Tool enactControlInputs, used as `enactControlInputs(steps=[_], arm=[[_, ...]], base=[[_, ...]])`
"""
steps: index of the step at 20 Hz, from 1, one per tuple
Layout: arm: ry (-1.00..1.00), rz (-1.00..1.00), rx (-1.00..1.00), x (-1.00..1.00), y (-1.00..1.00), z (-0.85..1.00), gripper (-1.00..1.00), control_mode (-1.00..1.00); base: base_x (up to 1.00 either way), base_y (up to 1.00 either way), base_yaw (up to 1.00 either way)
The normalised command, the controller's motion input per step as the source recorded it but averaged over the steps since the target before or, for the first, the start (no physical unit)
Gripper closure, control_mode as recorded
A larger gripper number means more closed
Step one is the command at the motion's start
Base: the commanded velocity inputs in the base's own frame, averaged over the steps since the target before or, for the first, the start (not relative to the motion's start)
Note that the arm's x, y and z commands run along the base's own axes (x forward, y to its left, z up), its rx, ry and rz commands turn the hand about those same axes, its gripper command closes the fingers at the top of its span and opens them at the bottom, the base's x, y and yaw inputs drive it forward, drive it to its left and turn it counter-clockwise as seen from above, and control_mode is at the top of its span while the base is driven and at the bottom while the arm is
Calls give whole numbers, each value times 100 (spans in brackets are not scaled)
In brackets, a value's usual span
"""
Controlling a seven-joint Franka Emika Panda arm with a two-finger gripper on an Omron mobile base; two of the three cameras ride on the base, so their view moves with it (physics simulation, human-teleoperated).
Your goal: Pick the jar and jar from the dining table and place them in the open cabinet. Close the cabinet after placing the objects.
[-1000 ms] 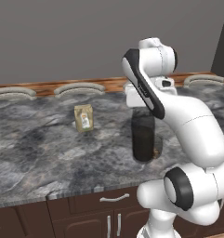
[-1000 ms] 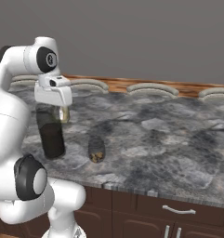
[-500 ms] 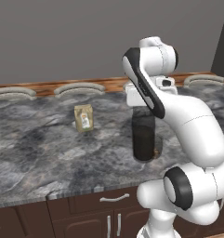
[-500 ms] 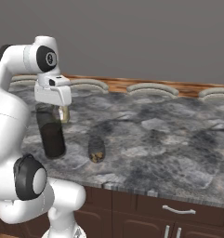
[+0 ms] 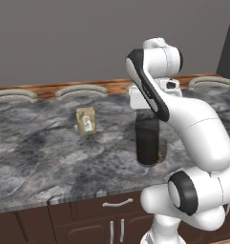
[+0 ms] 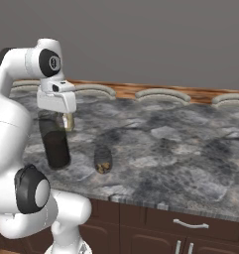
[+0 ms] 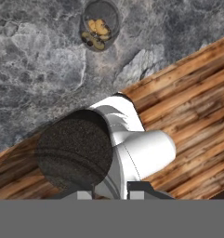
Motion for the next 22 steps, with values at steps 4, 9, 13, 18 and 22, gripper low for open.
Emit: enactControlInputs(steps=[4,9,13,18,22], arm=[[0,0,0,0,0,0,100,-100],[0,0,0,0,0,0,100,-100],[0,0,0,0,0,0,100,-100],[0,0,0,0,0,0,100,100],[0,0,0,0,0,0,100,100]], base=[[0,0,0],[0,0,0],[0,0,0],[0,0,0],[0,0,0]])
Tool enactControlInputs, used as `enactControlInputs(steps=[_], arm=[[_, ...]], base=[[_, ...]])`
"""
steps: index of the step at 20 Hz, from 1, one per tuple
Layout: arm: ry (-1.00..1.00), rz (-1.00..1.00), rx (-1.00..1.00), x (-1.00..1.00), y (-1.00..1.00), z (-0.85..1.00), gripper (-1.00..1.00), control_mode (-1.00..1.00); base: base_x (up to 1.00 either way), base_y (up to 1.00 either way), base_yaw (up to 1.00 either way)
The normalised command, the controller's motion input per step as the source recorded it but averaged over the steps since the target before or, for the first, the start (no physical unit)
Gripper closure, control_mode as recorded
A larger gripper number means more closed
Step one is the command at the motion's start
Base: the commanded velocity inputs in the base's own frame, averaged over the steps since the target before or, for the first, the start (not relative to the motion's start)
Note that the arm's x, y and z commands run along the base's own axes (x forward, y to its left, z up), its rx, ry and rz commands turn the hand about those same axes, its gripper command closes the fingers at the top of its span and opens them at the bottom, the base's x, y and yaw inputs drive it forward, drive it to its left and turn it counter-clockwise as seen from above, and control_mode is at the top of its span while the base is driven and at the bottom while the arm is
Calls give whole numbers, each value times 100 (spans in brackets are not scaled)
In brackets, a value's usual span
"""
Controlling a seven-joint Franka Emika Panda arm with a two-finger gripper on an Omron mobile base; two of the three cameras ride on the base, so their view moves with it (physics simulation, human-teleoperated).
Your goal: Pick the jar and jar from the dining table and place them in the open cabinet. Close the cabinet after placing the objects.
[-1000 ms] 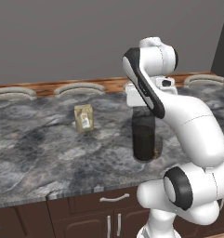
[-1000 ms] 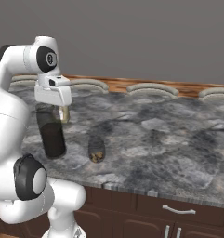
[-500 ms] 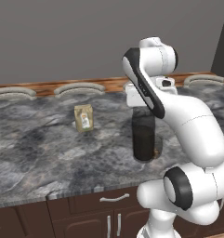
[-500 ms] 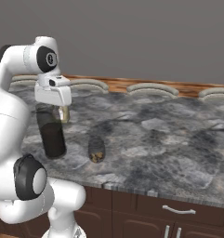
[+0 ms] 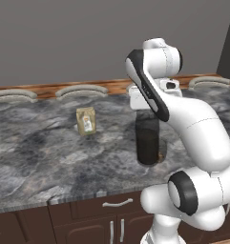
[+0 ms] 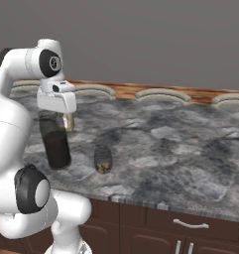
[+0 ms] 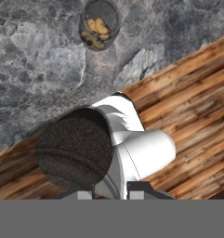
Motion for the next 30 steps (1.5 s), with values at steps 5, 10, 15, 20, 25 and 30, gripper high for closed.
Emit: enactControlInputs(steps=[5,10,15,20,25,30], arm=[[0,0,0,0,0,0,100,100],[0,0,0,0,0,0,100,100],[0,0,0,0,0,0,100,100],[0,0,0,0,0,0,100,100],[0,0,0,0,0,0,100,100],[0,0,0,0,0,0,100,100]], base=[[-21,0,0],[-47,0,0],[-51,0,0],[-39,0,1],[-24,-2,43],[-10,0,66]])
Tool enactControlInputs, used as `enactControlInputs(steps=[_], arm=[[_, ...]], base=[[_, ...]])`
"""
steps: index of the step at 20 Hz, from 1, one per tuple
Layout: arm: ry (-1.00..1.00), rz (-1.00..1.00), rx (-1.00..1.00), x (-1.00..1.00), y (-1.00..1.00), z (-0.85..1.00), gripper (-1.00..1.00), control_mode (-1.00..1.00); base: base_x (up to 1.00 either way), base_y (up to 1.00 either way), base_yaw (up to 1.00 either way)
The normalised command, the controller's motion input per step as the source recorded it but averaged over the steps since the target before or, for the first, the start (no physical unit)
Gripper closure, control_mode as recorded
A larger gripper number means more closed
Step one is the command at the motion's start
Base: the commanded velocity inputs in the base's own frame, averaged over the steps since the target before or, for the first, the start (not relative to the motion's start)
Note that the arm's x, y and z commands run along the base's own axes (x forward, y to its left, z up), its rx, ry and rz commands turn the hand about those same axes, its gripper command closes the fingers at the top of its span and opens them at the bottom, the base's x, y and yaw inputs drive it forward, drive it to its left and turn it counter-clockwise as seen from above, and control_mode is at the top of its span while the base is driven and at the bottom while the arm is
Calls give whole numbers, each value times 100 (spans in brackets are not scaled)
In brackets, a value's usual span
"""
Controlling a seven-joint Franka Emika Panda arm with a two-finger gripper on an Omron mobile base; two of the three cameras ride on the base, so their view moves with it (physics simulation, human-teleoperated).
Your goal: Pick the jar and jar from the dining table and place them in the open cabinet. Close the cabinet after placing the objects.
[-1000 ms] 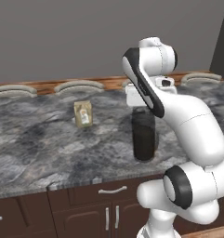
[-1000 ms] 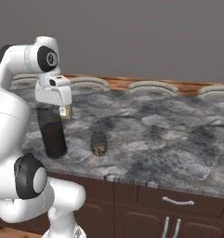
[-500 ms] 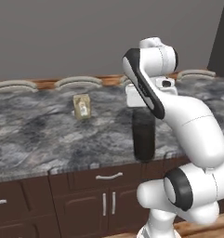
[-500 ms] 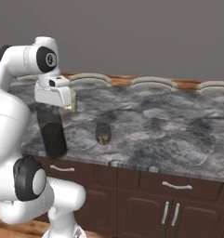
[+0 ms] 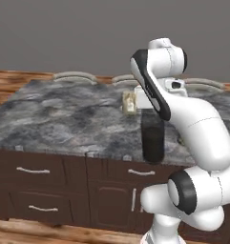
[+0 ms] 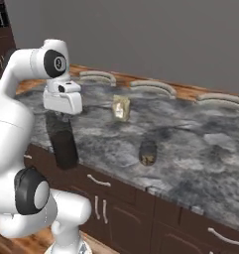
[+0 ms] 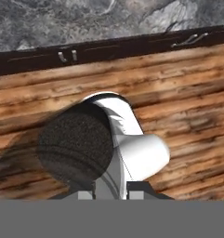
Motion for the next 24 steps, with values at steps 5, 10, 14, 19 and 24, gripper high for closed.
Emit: enactControlInputs(steps=[5,10,14,19,24], arm=[[0,0,0,0,0,0,100,100],[0,0,0,0,0,0,100,100],[0,0,0,0,0,0,100,100],[0,0,0,0,0,0,100,100],[0,0,0,0,0,0,100,100]], base=[[-13,-1,81],[-12,0,84],[-9,0,80],[-7,0,73],[-4,0,70]])
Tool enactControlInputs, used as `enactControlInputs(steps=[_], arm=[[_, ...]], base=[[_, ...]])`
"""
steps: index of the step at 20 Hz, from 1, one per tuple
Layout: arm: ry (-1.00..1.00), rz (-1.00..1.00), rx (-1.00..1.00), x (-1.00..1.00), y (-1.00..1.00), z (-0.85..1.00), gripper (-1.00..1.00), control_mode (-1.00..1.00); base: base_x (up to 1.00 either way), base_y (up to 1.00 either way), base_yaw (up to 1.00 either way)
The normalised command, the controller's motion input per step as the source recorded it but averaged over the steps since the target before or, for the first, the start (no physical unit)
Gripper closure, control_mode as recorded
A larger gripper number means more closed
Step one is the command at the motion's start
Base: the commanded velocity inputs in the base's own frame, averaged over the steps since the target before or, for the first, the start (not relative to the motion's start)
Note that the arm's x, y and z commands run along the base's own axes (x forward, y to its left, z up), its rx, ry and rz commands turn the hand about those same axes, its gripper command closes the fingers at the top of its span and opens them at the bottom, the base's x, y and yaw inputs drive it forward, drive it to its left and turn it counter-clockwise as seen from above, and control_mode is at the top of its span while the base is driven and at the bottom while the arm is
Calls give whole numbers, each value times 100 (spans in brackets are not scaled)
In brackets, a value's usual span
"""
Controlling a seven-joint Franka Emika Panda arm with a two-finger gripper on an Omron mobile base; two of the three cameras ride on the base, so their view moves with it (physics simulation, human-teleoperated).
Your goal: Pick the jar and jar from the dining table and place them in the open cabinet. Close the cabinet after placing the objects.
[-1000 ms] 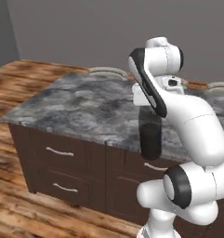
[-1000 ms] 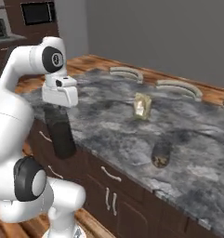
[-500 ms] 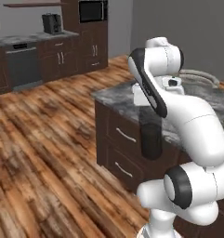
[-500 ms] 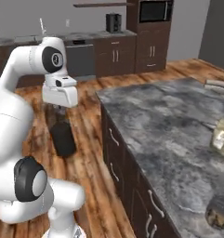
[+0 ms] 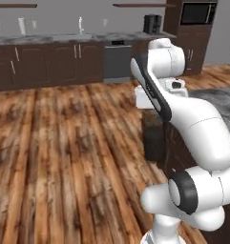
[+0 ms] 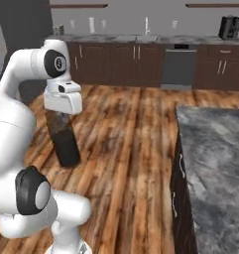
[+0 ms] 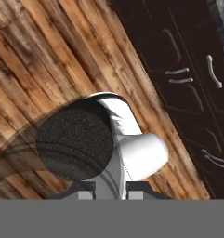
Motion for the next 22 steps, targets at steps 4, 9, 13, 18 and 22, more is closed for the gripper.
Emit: enactControlInputs(steps=[4,9,13,18,22], arm=[[0,0,0,0,0,0,100,100],[0,0,0,0,0,0,100,100],[0,0,0,0,0,0,100,100],[0,0,0,0,0,0,100,100],[0,0,0,0,0,0,100,100]], base=[[-2,0,66],[-1,0,65],[0,0,64],[4,0,58],[31,-6,38]])
